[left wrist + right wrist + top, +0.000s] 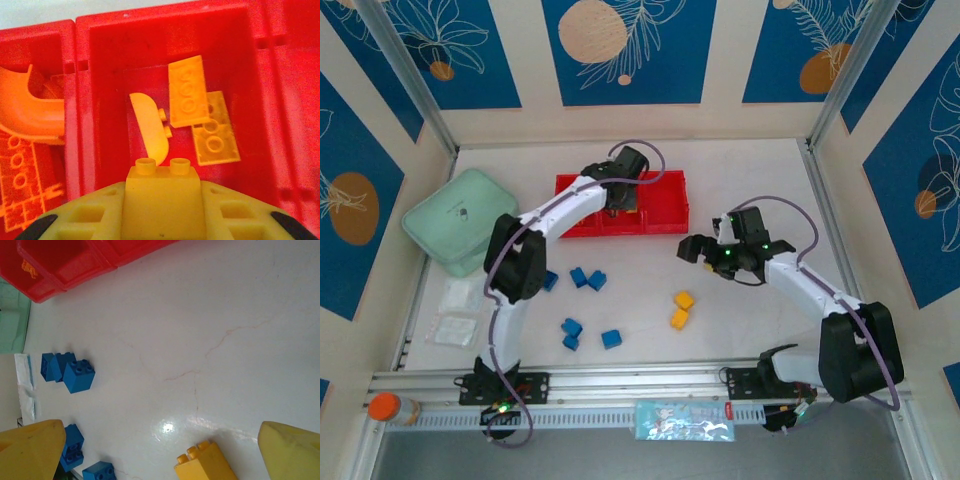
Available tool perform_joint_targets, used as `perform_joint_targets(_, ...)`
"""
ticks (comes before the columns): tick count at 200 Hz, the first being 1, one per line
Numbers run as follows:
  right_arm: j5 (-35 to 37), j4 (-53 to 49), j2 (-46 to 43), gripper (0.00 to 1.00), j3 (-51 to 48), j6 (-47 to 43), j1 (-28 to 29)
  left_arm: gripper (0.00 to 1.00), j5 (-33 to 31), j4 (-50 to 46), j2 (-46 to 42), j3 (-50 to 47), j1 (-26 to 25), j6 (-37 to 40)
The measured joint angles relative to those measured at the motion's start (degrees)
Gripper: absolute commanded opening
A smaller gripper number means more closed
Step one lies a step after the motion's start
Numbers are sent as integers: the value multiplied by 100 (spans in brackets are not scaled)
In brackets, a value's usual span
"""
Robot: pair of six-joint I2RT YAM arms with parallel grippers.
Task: Sort the legos into containers by color
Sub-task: Place the lego in the container, then pick up the lego from the middle-left of the table.
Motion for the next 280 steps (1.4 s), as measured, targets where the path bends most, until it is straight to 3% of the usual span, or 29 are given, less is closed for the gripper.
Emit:
perform_joint_targets(23, 59, 0, 2, 99, 61, 4, 2, 48, -37, -35, 332, 214, 20, 107)
perform_joint_targets(62, 151, -96, 0, 99, 138, 0, 0, 51, -11, -83, 341, 365, 17, 219)
perform_joint_targets(116, 225, -334, -59, 99, 173, -2, -321, 59, 662, -120, -501, -190, -142, 146)
perform_joint_targets(167, 197, -535, -481, 99, 96, -2, -686, 65, 1434, -72, -1222, -822, -916, -13)
perform_joint_targets(222, 201, -1069, -1248, 99, -262, 2, -874, 72, 2081, -63, -1226, -1185, -1757, -319)
perform_joint_targets(280, 219, -1425, -1875, 99, -726, 20, -1434, 78, 2476, -55, -848, -1211, -2236, -452)
